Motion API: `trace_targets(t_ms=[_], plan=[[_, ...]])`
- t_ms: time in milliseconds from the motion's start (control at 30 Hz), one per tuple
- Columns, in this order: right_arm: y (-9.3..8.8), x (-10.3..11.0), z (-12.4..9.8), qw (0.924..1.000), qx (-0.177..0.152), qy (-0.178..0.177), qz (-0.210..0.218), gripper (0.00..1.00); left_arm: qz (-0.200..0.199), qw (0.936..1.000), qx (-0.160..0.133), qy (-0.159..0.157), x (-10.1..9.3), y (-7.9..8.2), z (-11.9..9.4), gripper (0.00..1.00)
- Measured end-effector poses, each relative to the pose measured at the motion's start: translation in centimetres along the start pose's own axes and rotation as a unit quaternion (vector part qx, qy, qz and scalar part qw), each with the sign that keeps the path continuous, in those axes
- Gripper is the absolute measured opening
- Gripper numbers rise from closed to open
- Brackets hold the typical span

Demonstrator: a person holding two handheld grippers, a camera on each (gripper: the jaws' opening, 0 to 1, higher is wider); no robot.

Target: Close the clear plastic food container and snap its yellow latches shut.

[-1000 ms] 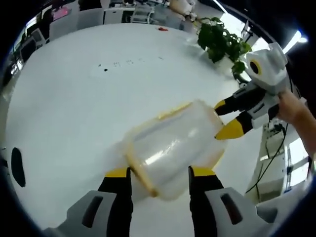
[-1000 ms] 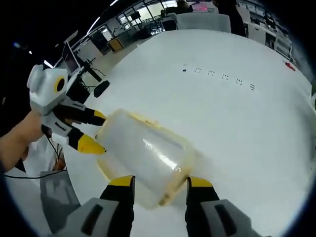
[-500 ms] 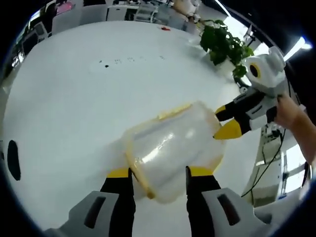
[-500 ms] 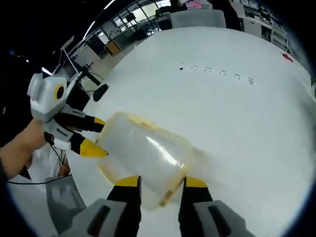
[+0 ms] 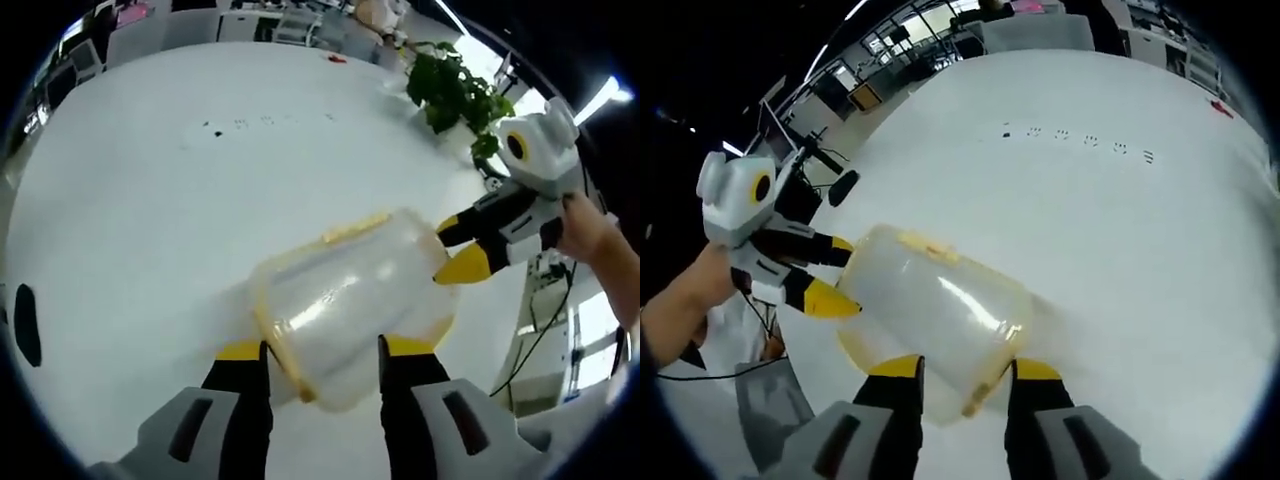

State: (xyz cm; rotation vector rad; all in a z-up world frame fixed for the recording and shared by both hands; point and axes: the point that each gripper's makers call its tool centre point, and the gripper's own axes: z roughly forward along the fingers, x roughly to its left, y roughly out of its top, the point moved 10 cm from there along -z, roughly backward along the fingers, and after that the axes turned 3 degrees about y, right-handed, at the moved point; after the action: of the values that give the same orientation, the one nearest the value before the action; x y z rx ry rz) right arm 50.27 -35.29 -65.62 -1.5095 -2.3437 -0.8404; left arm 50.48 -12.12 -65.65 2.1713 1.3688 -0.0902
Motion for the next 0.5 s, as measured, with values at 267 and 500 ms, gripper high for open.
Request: trace_targets(t_ms=[267,500], plan=[[0.40,0.19,-0.37,0.9990,0.010,-0.008,-0.043,0.30,0.015,0.9998,0.004,-0.015,0.01,-0.39,-0.24,0.43],[0.99,0.60,-0.53,0.9950,0.029,-0.012,-0.095,0.29,0.054,0.9984,-0.002,-0.014,-0.01,-0.08,-0.55,0.53]])
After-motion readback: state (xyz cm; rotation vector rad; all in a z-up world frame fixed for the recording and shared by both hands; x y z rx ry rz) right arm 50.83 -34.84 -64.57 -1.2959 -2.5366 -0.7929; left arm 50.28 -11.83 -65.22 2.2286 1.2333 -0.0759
